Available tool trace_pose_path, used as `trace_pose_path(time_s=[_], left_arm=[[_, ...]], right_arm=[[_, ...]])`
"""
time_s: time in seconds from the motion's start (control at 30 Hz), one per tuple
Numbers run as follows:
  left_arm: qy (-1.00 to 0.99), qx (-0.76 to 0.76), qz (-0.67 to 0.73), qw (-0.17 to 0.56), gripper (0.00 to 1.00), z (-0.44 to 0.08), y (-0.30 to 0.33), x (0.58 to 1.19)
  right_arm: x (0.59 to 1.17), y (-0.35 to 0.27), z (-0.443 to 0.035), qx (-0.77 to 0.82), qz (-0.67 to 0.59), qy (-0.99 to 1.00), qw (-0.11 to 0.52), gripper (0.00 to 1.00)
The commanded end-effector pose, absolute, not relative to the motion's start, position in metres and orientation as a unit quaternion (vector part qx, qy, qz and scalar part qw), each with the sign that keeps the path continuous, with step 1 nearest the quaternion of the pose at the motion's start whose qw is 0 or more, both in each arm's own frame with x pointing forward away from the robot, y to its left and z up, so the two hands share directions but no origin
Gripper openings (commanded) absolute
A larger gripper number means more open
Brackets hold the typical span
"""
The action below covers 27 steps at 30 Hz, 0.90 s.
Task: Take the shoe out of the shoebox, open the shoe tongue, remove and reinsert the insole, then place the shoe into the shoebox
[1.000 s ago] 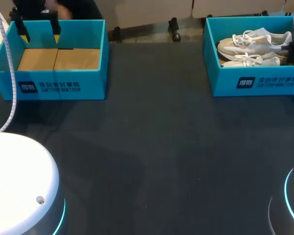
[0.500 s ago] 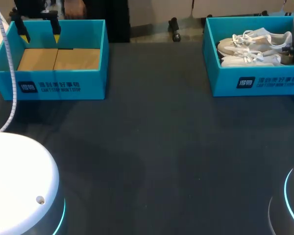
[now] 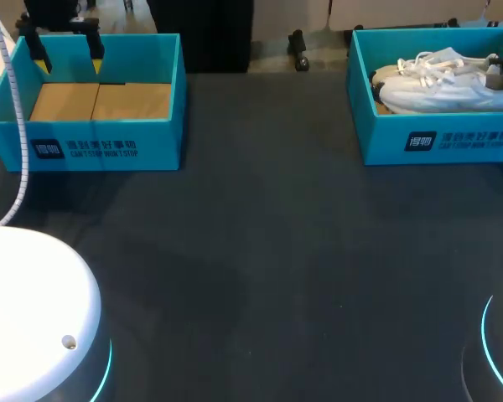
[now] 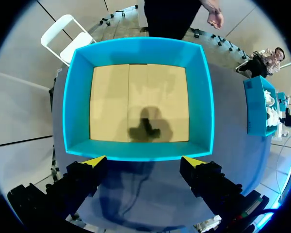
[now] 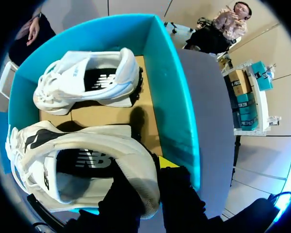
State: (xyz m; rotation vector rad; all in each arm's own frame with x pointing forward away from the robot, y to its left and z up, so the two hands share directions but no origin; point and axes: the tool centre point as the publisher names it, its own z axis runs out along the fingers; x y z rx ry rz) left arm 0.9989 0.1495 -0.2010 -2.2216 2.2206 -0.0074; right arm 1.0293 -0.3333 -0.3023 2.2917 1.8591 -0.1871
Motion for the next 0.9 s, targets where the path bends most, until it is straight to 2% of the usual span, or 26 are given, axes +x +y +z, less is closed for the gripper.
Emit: trace_pose_path(time_s=[0.03,0.53,0.9], left_arm=[[0.707,-0.707,-0.001,0.000,1.00,-0.201,0.150,0.999],[0.707,-0.707,-0.001,0.000,1.00,-0.201,0.150,0.999],[0.707,-0.707,-0.001,0.000,1.00,-0.201,0.150,0.999]], right_arm=[[1.025,-0.327,-0.270,0.772,-0.067,0.624,0.100,0.00],[1.024,-0.313,-0.199,0.768,-0.085,0.622,0.124,0.00],[1.006,-0.270,-0.178,0.777,-0.084,0.607,0.146,0.00]])
